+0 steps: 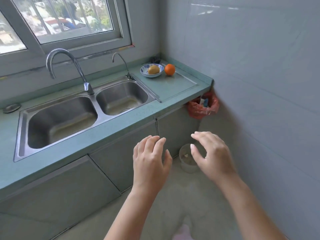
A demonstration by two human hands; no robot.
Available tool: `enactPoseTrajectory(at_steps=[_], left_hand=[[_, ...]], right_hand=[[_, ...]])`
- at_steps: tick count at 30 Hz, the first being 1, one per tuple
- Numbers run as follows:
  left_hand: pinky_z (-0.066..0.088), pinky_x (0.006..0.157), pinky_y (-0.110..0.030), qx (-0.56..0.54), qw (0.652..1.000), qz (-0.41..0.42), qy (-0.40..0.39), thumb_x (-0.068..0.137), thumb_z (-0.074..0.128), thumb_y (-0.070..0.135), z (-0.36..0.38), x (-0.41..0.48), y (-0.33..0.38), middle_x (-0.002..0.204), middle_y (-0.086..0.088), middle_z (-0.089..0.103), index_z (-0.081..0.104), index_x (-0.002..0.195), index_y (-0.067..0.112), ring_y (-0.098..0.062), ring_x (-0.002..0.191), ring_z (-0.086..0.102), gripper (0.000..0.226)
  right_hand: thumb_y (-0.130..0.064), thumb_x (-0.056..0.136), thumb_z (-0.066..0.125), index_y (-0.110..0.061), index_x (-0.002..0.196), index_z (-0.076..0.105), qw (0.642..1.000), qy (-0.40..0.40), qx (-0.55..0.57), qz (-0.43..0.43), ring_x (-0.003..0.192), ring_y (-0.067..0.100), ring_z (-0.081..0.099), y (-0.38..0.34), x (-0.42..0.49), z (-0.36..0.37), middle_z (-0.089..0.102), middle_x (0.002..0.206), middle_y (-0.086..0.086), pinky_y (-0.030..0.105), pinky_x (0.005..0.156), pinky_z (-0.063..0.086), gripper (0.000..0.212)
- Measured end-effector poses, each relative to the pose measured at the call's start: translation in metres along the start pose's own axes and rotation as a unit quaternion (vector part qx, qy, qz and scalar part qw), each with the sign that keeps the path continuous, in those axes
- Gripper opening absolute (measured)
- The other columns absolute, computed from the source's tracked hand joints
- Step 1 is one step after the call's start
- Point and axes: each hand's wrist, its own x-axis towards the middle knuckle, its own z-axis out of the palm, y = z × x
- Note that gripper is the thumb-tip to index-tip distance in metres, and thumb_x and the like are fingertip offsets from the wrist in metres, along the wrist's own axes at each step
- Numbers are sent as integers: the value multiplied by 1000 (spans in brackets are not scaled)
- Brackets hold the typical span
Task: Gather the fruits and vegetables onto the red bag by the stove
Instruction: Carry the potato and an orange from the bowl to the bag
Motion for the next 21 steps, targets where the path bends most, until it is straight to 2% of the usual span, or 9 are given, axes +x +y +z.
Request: enactPoseTrajectory(at_steps=[7, 16, 21], left_hand=[[36, 90, -34, 17, 1000, -16, -5, 80, 45, 28, 53, 111, 3, 103, -5, 65, 66, 102, 10, -28, 98, 58, 35], [39, 87, -36, 29, 998, -41, -31, 79, 46, 27, 109, 174, -27, 100, -5, 65, 66, 101, 9, -27, 96, 56, 34], [47, 85, -42, 15, 997, -43, -54, 80, 45, 27, 141, 212, -65, 101, -7, 65, 66, 101, 9, -30, 97, 58, 35]], right_hand=[[-32, 81, 44, -7, 101, 66, 1000, -4, 9, -27, 96, 25, 62, 52, 113, 15, 67, 103, 8, 41, 87, 48, 39], [-31, 82, 44, -8, 101, 67, 999, -17, 9, -32, 97, 24, 62, 93, 189, 61, 68, 102, 7, 33, 90, 41, 38], [-32, 82, 44, -7, 102, 66, 999, -36, 6, -9, 97, 25, 62, 104, 228, 99, 68, 102, 8, 41, 88, 48, 39]])
